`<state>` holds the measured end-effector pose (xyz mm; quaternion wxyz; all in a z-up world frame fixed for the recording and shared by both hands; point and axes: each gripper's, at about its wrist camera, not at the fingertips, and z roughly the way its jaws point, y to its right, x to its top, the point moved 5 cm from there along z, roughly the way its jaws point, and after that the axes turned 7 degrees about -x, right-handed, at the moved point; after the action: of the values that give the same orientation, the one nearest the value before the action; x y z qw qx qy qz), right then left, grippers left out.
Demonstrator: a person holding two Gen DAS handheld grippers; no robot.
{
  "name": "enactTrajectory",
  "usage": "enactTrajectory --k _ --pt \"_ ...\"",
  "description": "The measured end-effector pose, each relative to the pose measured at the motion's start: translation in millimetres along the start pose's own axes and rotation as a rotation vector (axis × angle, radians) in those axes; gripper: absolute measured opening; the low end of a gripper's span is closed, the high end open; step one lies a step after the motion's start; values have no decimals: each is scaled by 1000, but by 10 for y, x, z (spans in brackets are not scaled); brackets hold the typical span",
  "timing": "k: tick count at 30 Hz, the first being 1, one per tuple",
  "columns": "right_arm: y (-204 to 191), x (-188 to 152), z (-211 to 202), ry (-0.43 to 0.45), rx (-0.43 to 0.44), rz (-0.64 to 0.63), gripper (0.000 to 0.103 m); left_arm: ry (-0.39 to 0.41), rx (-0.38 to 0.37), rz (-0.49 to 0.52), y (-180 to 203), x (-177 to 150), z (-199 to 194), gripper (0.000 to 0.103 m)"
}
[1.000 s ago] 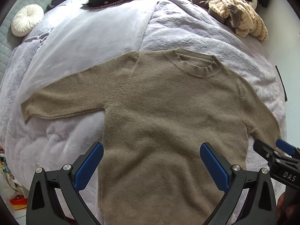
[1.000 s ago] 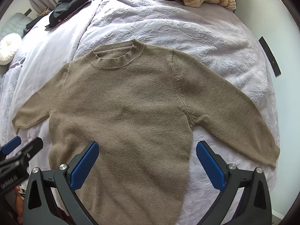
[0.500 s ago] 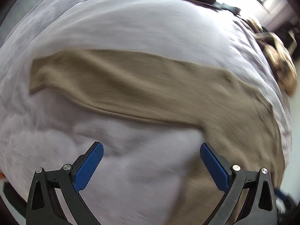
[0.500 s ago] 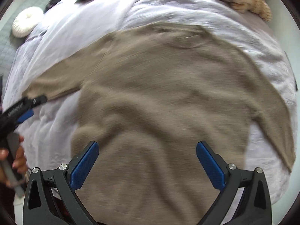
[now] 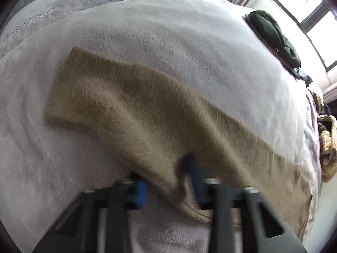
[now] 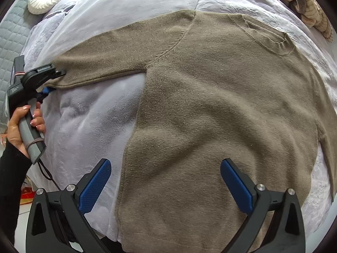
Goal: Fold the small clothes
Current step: 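Grasp the sweater's side edge with the left gripper and fold it toward the center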
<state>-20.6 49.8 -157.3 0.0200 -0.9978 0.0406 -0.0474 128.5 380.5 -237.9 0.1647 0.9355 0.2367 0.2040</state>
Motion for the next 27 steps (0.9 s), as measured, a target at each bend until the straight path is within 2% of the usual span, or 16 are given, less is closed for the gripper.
enactTrajectory --k 1,5,9,13,18,21,23,24,27 --pt "-13 -2 2 2 0 5 103 9 -17 4 -12 48 -12 9" --pt "-12 -26 27 3 10 35 103 67 -98 54 121 132 -182 8" --pt "39 -78 28 8 24 46 103 129 -180 212 630 64 -440 8" --pt "206 -135 4 15 39 65 103 155 -326 354 1421 -73 -633 8" --pt "660 -173 -102 46 40 119 103 103 -485 533 2564 -659 -663 8" --pt "1048 -203 -151 64 35 185 103 24 -524 643 3172 -1177 -473 8" --pt "1348 -245 -134 68 22 237 103 -26 -516 715 3398 -1519 -326 8" --pt "1507 -277 -112 66 17 268 103 -76 -504 765 3564 -1767 -164 8" --pt "1879 -385 -23 50 7 342 103 -164 -465 832 3674 -2242 117 8"
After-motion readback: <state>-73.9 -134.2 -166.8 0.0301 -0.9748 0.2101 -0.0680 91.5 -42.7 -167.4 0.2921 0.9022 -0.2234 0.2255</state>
